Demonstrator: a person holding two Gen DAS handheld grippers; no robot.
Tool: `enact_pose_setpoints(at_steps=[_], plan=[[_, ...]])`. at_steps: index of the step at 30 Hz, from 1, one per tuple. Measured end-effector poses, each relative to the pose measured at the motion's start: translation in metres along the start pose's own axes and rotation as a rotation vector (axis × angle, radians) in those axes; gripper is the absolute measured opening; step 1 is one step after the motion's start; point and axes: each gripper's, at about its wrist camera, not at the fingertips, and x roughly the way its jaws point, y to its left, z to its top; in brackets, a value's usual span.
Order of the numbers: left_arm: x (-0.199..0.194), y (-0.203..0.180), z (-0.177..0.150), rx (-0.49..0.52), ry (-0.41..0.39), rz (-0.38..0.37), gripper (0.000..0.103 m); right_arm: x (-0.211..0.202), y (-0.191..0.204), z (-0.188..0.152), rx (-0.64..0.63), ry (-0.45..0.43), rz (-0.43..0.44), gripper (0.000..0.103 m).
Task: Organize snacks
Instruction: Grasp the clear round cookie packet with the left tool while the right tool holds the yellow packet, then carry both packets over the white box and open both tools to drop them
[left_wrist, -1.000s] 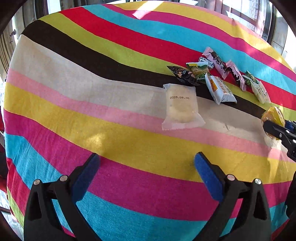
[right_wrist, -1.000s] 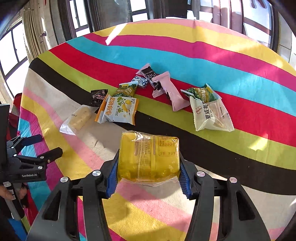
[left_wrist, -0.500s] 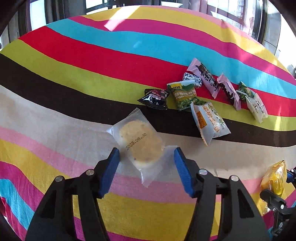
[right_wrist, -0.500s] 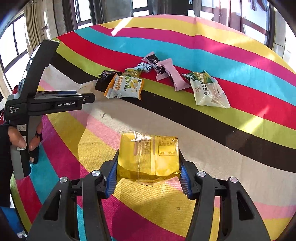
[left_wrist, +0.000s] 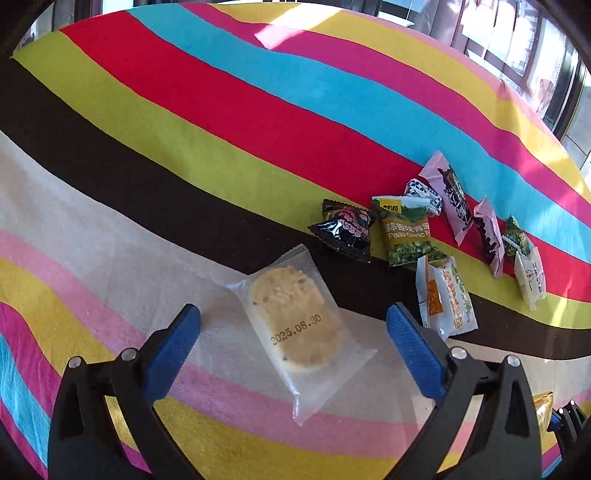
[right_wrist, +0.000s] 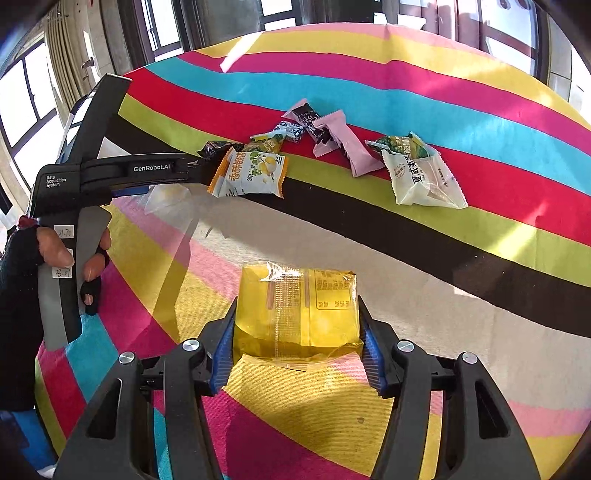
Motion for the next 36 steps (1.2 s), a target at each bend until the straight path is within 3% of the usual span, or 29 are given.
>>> enact_pose_setpoints(at_steps=[1,2,4,7,15,23,36], plan=[[-0.001,-0.005,-0.002,0.028,-0.011,0.040,0.078,0.000,0.000,0.000,0.001,-0.001,0.001,0.058],[-0.006,-0.009,-0.006,0.054,-0.034,0.029,0.053,-0.001,0.000,0.000,0.003,-0.002,0.002,0.058],[-0.015,-0.012,-0.018,0.102,-0.046,-0.013,0.039,-0.001,-0.001,0.000,0.004,-0.004,0.001,0.058],[-0.033,-0.004,-0.041,0.114,-0.045,-0.052,0.038,-0.003,0.001,-0.001,-0.001,-0.017,-0.006,0.056],[-0.073,0.039,-0.090,0.028,-0.041,-0.145,0.038,-0.007,0.010,-0.004,-0.038,-0.022,-0.062,0.054],[-0.078,0.051,-0.103,0.005,-0.065,-0.167,0.038,-0.010,0.035,-0.012,-0.044,0.009,0.003,0.054],[-0.103,0.090,-0.130,-0.066,-0.063,-0.223,0.038,-0.005,0.117,-0.019,-0.192,0.047,0.098,0.054]])
